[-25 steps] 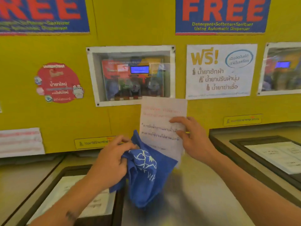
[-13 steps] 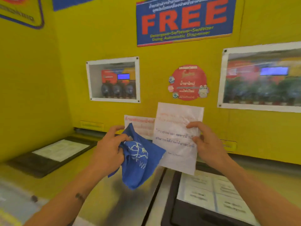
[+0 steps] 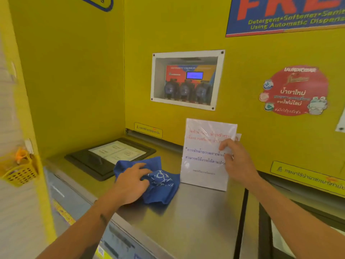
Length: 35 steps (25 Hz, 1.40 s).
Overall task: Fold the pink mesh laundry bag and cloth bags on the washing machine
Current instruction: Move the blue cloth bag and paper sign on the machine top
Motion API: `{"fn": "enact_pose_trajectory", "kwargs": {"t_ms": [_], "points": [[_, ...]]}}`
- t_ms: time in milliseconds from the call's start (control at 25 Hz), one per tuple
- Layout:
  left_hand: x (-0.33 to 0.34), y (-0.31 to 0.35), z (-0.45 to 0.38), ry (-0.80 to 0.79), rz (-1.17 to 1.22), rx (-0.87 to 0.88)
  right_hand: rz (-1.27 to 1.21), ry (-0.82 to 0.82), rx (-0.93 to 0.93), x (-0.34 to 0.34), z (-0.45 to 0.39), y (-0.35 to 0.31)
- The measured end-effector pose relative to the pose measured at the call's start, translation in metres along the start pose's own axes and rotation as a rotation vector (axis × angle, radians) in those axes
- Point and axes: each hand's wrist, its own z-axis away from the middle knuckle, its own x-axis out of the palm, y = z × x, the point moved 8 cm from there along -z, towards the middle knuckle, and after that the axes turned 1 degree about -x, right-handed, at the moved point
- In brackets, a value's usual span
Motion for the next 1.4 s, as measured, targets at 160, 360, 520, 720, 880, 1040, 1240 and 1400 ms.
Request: {"fn": "enact_pose_trajectory", "kwargs": {"t_ms": [160, 360, 520, 720, 880, 1040, 1240, 1400], "points": [[0.008, 0.000, -0.016, -0.033, 0.130, -0.108, 0.123, 0.002, 0.017, 0.004, -0.019, 0.006], [0.011, 0.001, -0.035, 0.126, -0.191, -0.049, 0.267, 0.008, 0.014, 0.011, -0.037, 0.010], [0.019, -0.004, -0.039, 0.099, -0.320, -0.087, 0.256, 0.005, 0.054, 0.018, -0.044, 0.012], [0.014, -0.005, -0.045, 0.061, -0.448, -0.138, 0.006, -0.080, 0.196, 0.015, -0.050, 0.020], [0.005, 0.001, -0.045, 0.078, -0.468, -0.161, -0.143, -0.104, 0.248, 0.000, -0.038, 0.017], [-0.008, 0.011, -0.040, 0.202, -0.494, -0.080, -0.111, -0.141, 0.284, -0.001, -0.025, 0.029], [-0.006, 0.015, -0.041, 0.135, -0.499, -0.059, -0.068, -0.197, 0.298, 0.010, -0.018, 0.034], [-0.014, 0.008, -0.043, 0.109, -0.514, -0.131, -0.097, -0.230, 0.321, 0.009, -0.014, 0.034]]}}
